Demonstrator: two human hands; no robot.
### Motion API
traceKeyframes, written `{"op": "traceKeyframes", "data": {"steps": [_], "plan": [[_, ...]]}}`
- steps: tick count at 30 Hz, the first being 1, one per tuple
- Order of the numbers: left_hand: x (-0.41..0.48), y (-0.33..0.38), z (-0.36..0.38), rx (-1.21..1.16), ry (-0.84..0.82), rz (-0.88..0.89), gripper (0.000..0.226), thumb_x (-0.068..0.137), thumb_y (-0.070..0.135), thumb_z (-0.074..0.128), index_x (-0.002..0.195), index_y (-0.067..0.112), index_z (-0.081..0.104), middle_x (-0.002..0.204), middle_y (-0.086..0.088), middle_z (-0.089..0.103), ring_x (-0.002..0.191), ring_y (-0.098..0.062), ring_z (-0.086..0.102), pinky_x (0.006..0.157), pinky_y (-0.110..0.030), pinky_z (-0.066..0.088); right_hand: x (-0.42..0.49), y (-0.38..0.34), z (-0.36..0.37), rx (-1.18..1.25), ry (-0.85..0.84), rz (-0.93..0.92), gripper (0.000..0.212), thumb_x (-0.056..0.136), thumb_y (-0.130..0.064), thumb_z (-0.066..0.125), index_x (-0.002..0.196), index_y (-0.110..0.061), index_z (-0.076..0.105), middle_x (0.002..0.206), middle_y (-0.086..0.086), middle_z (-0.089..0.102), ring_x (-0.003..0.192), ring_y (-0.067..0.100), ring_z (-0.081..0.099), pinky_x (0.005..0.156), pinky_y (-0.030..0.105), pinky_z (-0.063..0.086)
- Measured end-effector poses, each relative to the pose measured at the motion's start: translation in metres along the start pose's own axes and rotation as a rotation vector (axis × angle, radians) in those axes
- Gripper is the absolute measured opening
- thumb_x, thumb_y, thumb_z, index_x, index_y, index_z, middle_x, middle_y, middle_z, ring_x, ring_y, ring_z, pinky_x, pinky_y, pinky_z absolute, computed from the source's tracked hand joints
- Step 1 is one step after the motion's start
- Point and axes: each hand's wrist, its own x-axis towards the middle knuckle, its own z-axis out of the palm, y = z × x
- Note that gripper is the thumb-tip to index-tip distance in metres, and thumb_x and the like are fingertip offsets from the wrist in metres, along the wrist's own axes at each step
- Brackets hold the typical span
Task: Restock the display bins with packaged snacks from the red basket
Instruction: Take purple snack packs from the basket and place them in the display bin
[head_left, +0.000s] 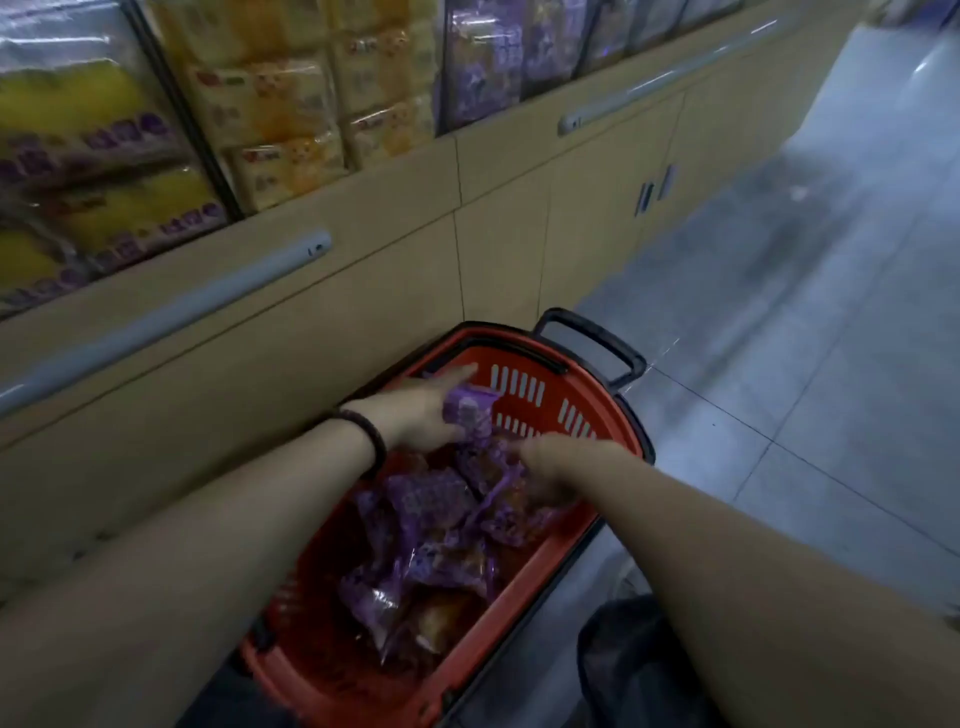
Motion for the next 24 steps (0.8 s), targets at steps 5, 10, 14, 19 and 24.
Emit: {"op": "traceKeyframes", "data": {"steps": [5,10,14,19,24], "plan": [[0.031,0.008,0.013,-0.040,-0.006,-0.110,0.092,0.099,0.043,0.060,0.166,0.045,-0.003,0.148,-0.019,0.058,0.107,-0.033,0.067,0.094,-0.037,0.057,0.019,-0.001,0.028,0.028,-0.004,0.004,0.080,0.094,-0.026,0.068,0.161,-0.029,0.025,0.147,0.021,0.050,0.131,0.039,0.055,0.107,0.044,0.047],[0.044,0.001,0.022,-0.068,-0.126,-0.156,0.077,0.099,0.060,0.053,0.164,0.029,0.024,0.162,-0.008,0.046,0.137,-0.035,0.055,0.108,-0.039,0.049,0.028,0.000,0.037,-0.006,-0.046,0.026,0.060,0.099,-0.025,0.061,0.154,-0.031,0.037,0.144,0.013,0.054,0.131,0.036,0.055,0.106,0.049,0.049],[0.026,-0.004,0.025,-0.329,-0.004,-0.263,0.046,0.100,0.065,0.049,0.121,0.026,0.058,0.116,-0.004,0.069,0.099,-0.025,0.065,0.069,-0.032,0.052,0.034,0.003,0.037,0.028,-0.022,0.038,0.045,0.103,-0.019,0.052,0.146,-0.032,0.051,0.144,0.010,0.057,0.132,0.034,0.056,0.107,0.051,0.048],[-0.007,-0.019,0.015,-0.533,0.128,-0.218,0.018,0.098,0.033,0.071,0.087,0.018,0.070,0.073,0.006,0.068,0.068,-0.014,0.063,0.048,-0.024,0.042,0.023,0.011,0.007,0.060,-0.031,0.017,0.045,0.093,-0.013,0.071,0.136,-0.023,0.062,0.126,0.009,0.065,0.118,0.031,0.063,0.093,0.034,0.048],[-0.044,-0.044,-0.004,-0.743,0.270,-0.065,0.013,0.085,0.016,0.085,0.086,0.020,0.072,0.094,-0.006,0.073,0.080,-0.015,0.065,0.079,-0.036,0.053,0.010,0.028,-0.018,0.604,0.093,-0.061,0.022,0.088,-0.008,0.080,0.095,-0.023,0.066,0.093,0.006,0.072,0.080,0.027,0.070,0.063,0.038,0.052]]}}
